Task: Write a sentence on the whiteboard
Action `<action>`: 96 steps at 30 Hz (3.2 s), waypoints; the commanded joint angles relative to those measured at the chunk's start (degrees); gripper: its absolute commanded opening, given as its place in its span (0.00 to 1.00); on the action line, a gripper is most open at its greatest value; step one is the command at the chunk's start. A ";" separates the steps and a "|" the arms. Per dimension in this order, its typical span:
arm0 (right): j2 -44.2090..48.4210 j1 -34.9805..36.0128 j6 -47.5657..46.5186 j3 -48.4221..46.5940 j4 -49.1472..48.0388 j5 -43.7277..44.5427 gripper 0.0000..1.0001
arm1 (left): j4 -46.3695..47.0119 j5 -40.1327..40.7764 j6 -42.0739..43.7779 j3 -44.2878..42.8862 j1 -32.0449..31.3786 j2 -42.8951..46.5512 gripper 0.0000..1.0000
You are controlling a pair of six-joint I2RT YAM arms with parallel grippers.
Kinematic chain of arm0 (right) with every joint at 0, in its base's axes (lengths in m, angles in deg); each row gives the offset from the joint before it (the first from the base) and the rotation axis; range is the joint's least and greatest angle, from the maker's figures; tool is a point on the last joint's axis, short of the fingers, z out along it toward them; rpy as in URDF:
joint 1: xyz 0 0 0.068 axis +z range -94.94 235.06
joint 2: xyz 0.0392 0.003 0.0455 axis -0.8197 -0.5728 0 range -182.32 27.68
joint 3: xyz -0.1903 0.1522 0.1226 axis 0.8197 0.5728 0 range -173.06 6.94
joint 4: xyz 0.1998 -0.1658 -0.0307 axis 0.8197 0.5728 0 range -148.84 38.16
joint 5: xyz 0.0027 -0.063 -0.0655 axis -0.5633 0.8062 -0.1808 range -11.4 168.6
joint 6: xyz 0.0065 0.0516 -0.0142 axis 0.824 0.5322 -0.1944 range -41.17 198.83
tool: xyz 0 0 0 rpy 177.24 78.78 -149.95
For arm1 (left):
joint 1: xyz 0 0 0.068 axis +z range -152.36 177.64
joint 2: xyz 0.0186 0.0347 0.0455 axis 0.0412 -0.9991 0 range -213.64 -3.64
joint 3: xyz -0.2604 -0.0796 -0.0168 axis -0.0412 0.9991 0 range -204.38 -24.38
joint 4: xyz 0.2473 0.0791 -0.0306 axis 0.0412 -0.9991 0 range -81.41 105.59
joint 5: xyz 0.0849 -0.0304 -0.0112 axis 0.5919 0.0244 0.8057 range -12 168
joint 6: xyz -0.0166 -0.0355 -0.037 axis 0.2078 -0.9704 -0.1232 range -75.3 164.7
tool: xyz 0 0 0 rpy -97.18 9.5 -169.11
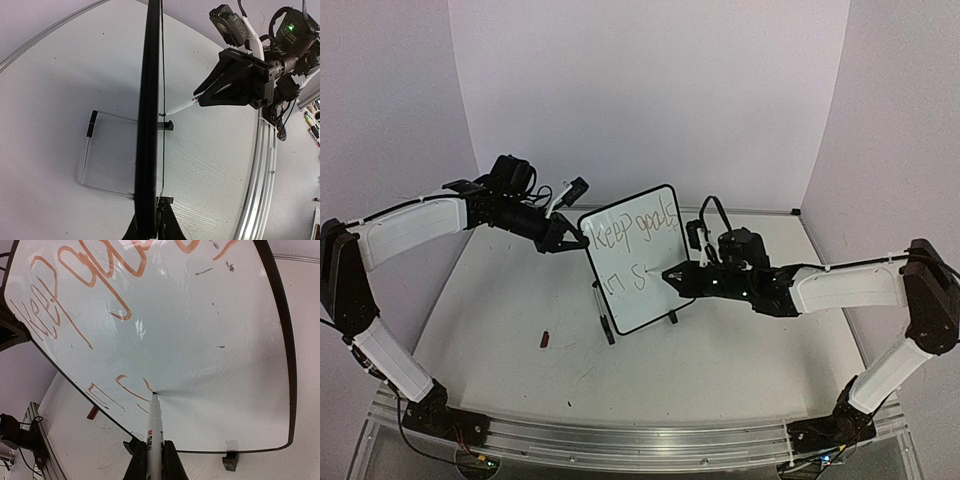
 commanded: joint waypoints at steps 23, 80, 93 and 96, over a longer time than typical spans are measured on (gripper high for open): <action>4.17 0.40 -1.23 1.45 -0.89 -2.27 0.00 | -0.71 0.91 1.45 0.20 -0.35 0.28 0.00; 8.89 -0.79 -2.35 2.74 -2.17 -5.15 0.00 | -0.72 0.87 1.41 0.27 -0.32 -0.33 0.00; 5.00 -2.92 -2.99 2.55 -3.04 -7.03 0.00 | -0.79 1.04 1.45 0.27 -0.40 -0.49 0.00; 4.19 -3.21 -2.72 2.21 -3.05 -5.99 0.00 | -0.87 1.05 1.46 0.23 -0.39 -0.42 0.00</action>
